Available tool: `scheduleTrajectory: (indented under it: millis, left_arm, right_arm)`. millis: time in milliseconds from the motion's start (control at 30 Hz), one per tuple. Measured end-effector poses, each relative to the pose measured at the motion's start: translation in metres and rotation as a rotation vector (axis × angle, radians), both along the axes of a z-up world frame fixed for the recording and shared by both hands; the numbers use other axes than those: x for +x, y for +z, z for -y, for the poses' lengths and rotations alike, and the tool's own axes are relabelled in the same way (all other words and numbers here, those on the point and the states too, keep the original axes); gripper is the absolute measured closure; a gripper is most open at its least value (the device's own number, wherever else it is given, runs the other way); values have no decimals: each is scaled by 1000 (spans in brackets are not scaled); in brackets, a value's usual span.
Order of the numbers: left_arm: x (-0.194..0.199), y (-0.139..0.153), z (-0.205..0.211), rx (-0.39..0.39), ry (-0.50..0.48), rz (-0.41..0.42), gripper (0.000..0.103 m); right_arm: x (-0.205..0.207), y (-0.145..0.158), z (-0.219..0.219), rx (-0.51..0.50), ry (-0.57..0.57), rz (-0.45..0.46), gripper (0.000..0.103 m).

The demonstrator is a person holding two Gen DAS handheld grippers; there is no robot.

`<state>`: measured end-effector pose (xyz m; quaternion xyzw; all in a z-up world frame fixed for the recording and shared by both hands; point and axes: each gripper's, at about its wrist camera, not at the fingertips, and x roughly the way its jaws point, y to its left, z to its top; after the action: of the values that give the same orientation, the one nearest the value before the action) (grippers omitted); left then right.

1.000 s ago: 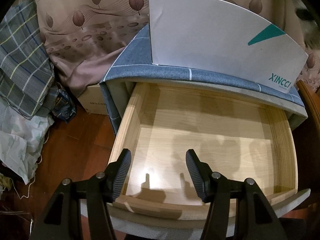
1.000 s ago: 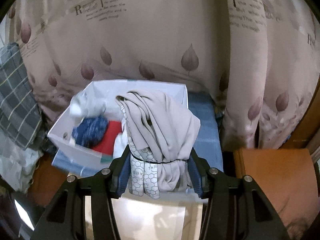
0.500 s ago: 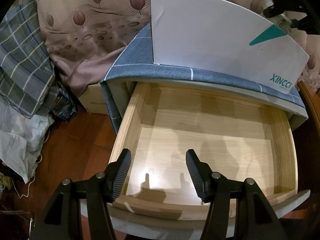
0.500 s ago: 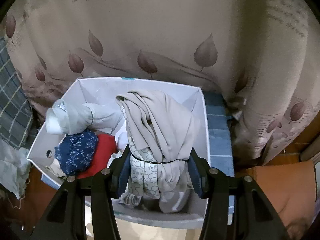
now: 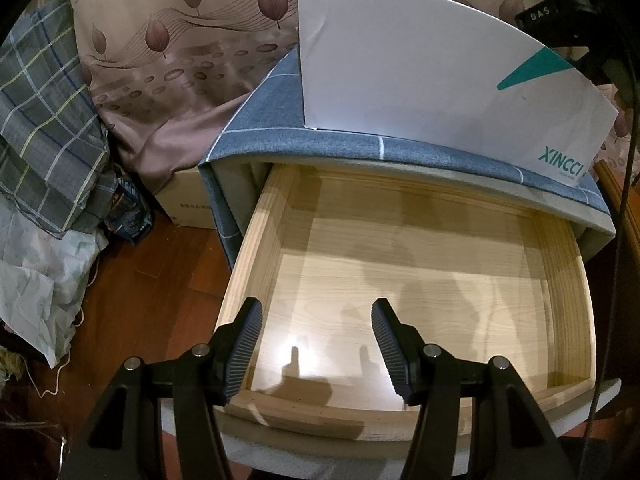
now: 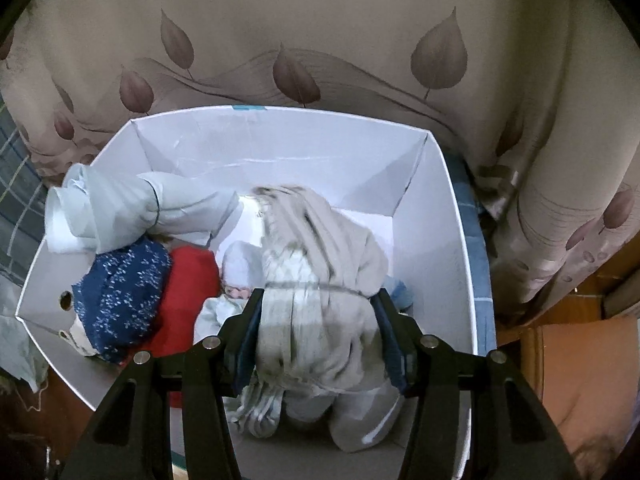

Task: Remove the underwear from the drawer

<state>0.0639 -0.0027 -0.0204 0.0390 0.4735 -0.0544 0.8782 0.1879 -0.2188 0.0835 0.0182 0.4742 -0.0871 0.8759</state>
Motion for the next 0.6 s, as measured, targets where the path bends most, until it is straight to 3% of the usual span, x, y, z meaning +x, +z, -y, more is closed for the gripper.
scheduleTrajectory:
  millis: [67,200,367,600]
  left_arm:
    - [1,0,0,-1,1,0,45]
    - [0,0,1,-1,0,0,45]
    - [2,1,0,3,-3,2,45]
    - [2,2,1,2,-8,5,45]
  right_arm:
    - [0,-1,0,-4,3,3,51]
    - [-3,2,-2,-4,4,17,34]
    - [-15,15,-6,-11,11,63,25]
    - [-68,51,-13,8,36,155,7]
